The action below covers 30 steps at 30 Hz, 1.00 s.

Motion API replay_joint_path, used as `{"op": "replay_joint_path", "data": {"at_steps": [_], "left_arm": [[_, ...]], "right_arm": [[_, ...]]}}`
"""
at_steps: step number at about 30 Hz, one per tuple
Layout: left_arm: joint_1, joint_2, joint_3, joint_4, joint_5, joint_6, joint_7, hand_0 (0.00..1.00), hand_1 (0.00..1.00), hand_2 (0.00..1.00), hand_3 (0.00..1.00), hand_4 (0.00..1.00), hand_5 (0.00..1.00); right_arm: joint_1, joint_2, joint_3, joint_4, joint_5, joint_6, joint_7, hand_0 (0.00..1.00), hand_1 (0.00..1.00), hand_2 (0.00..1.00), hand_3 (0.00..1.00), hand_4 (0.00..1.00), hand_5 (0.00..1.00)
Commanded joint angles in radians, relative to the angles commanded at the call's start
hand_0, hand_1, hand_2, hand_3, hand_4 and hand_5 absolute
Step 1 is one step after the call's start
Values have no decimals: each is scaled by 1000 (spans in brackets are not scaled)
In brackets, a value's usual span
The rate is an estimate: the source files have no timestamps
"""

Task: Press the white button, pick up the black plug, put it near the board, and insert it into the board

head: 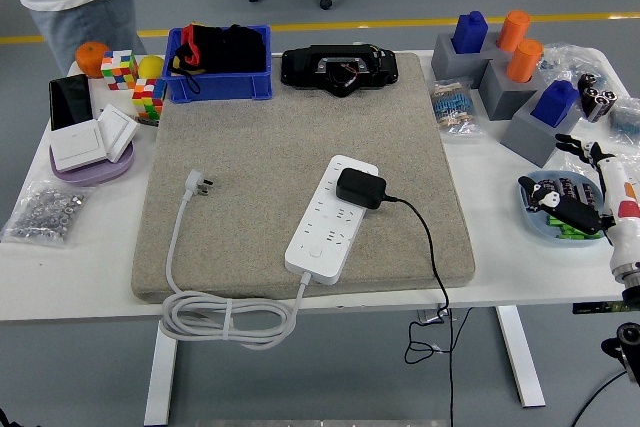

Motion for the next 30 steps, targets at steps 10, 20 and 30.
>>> {"op": "replay_joint_path", "data": {"at_steps": [10,20,30], "left_arm": [[-7,10,-3,0,18,0,-4,693,638,614,640,560,200],[-26,12,31,0,-10,-2,-9,690,638,615,640,561,201],[-24,24,31,0,-15,3,-9,693,638,615,639,561,199]], "right_arm": [[-12,2,29,5,28,4,-12,841,773,730,737,998,367],[-11,-4,32,14,37,6,-14,839,768,726,719,988,358],[-11,-11,19,13,55,7,-13,830,760,719,712,967,349]]}}
